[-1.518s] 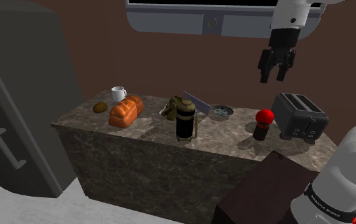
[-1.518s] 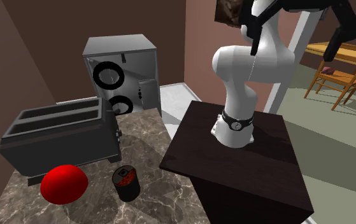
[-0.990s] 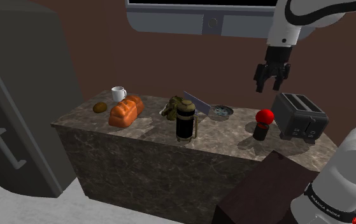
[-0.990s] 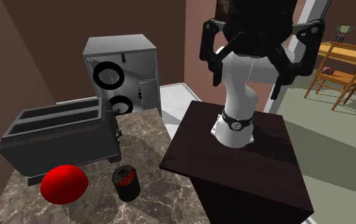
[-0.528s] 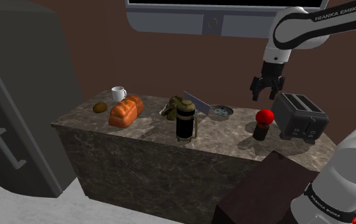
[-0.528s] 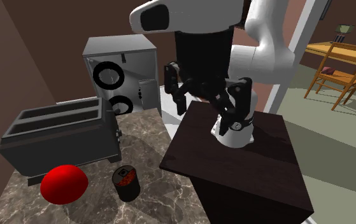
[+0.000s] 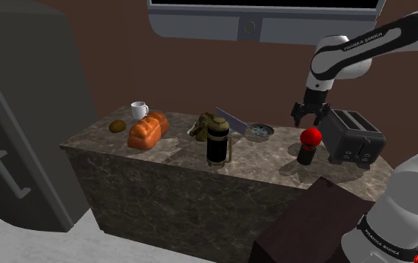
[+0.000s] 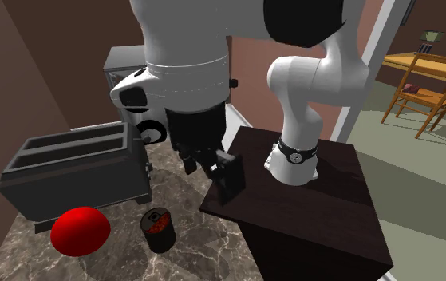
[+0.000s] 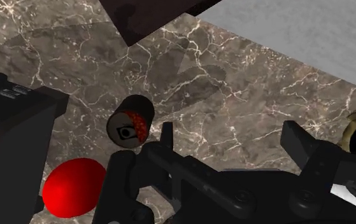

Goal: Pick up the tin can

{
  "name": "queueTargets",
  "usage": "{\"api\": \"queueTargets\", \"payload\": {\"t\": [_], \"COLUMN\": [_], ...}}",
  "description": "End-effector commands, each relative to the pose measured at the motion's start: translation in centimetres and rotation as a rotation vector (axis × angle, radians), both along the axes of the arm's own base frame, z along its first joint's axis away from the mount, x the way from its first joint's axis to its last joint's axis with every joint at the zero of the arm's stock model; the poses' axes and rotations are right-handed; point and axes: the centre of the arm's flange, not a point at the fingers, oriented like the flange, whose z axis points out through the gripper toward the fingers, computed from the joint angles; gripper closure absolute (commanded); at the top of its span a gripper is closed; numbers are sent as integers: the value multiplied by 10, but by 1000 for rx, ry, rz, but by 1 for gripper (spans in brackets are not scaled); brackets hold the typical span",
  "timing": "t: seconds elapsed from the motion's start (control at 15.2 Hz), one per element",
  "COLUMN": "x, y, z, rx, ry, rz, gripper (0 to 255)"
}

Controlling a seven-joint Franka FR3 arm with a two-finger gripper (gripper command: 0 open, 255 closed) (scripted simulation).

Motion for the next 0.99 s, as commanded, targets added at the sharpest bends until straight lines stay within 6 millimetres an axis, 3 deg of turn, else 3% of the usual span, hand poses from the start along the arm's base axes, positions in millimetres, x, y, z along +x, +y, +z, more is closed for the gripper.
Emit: {"api": "queueTargets", "payload": {"t": [0.0, 0.92], "x": [4, 13], "y": [-22, -151], "z": [-19, -136], "rx": [-7, -43], "ry": [-5, -32], "rz": [-32, -244], "gripper": [0, 0]}}
